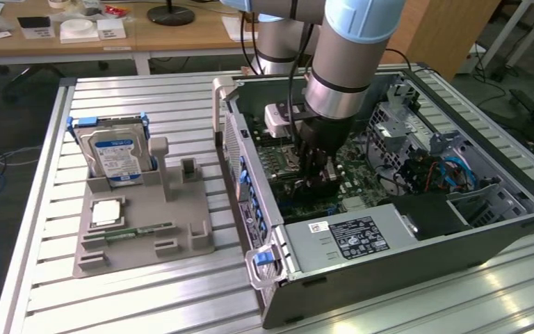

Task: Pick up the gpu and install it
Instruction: 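Insert the gpu into the slot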

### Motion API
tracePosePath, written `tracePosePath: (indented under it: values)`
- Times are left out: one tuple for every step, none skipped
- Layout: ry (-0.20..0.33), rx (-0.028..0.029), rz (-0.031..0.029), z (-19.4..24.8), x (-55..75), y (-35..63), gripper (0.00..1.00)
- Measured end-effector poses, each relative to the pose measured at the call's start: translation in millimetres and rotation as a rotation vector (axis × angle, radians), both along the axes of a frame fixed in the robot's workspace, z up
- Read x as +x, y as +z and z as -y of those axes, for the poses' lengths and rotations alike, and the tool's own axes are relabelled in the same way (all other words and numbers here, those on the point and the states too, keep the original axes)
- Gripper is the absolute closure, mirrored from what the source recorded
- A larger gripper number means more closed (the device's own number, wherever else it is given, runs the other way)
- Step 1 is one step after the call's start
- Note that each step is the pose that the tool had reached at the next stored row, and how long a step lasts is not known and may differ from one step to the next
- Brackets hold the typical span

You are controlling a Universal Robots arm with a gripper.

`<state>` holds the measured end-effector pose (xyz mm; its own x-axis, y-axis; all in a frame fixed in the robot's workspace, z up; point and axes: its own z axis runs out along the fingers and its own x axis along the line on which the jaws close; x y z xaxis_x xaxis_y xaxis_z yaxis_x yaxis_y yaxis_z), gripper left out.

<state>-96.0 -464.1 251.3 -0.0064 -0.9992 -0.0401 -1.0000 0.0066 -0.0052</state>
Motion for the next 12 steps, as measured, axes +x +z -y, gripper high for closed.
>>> tracePosePath:
  values:
    - [0.0,0.0001,0.0,0.0,0.0,0.0,0.74]
    - [0.0,0.0,0.0,0.0,0.0,0.0,0.74]
    - [0.0,0.0001,0.0,0.0,0.0,0.0,0.74]
    - [0.0,0.0001,0.0,0.0,0.0,0.0,0.74]
    - [0.0,0.0001,0.0,0.0,0.0,0.0,0.74]
    - [0.0,0.0001,0.0,0.0,0.0,0.0,0.74]
    - [0.0,0.0001,0.0,0.0,0.0,0.0,0.74]
    - [0.0,0.0001,0.0002,0.0,-0.1,-0.1,0.74]
    - [0.0,0.0002,0.0004,-0.1,-0.4,-0.1,0.74]
    - [0.0,0.0002,0.0007,-0.1,-0.8,-0.1,0.74]
    - [0.0,0.0003,0.0009,-0.1,-1.4,-0.1,0.74]
    - [0.0,0.0001,0.0013,0.0,-2.1,-0.1,0.74]
